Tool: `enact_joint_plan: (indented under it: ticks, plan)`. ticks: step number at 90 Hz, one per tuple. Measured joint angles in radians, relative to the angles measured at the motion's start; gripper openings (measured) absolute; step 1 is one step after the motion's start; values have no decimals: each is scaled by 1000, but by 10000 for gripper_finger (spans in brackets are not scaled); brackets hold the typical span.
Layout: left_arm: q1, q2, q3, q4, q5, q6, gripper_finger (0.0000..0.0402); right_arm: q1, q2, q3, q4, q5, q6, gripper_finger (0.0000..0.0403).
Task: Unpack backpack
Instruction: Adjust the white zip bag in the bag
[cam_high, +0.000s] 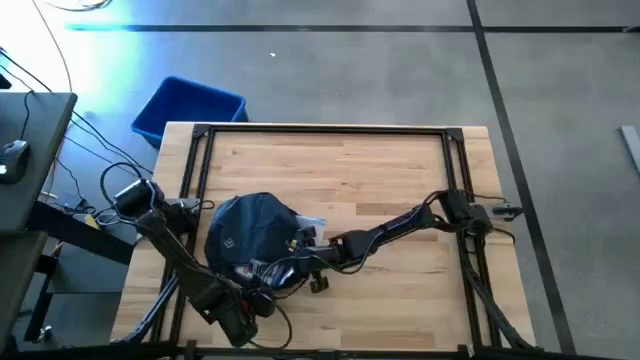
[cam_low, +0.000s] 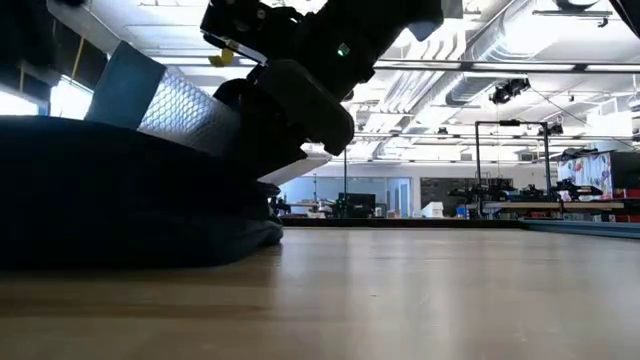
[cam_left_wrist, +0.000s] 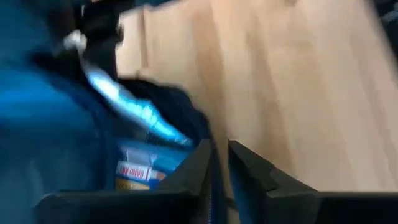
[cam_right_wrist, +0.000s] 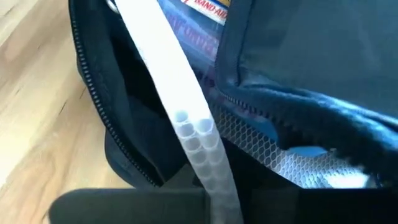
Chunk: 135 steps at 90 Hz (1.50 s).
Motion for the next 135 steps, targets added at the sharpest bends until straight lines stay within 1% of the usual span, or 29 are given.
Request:
enact_joint_plan:
  ticks: [7, 16, 21, 27, 31, 35, 44, 49, 60, 75, 89, 103, 109, 117, 128, 135]
  plan:
    - [16, 0, -41, 14, 11, -35, 68, 0, 0, 0, -7, 0, 0, 0]
    - [39, 0, -95, 65, 52, -57, 98, 0, 0, 0, -12, 0, 0, 0]
    - [47, 0, -120, 117, 64, -57, 109, 0, 0, 0, -12, 1, 0, 0]
    - [53, 9, -135, 159, 70, -40, 112, 2, 0, 0, -12, 0, 6, 0]
    - [53, 23, -135, 172, 49, -16, 105, 3, 0, 0, -11, 2, 15, 0]
    - [52, 35, -135, 180, 17, 13, 89, 5, 0, 0, -7, 2, 17, 0]
    - [45, 52, -136, 214, -44, 100, 27, 13, 0, 0, 2, 4, 19, 0]
    - [44, 54, -137, 246, -77, 143, 10, 14, 0, 0, 8, 4, 22, 0]
    - [35, 55, -114, 290, -163, 247, 4, 6, 0, 0, 29, -1, 32, 0]
    - [18, 55, -61, 264, -258, 318, 1, -25, 0, 0, -5, -121, 19, 0]
    - [25, 55, -59, 224, -294, 308, 0, -42, 0, 2, -142, -203, -21, 0]
    - [47, 54, -85, 221, -355, 302, 0, -13, -7, 5, -316, -252, 16, 0]
    - [64, 54, -101, 237, -363, 320, 0, 12, -9, 7, -372, -251, 57, 0]
    - [85, 54, -127, 281, -362, 354, 0, 53, -10, 6, -406, -249, 119, 0]
    - [114, 54, -155, 402, -338, 471, 0, 109, -8, 1, -389, -247, 208, 0]
    - [126, 54, -162, 454, -302, 557, 0, 122, -7, 1, -356, -233, 248, 0]
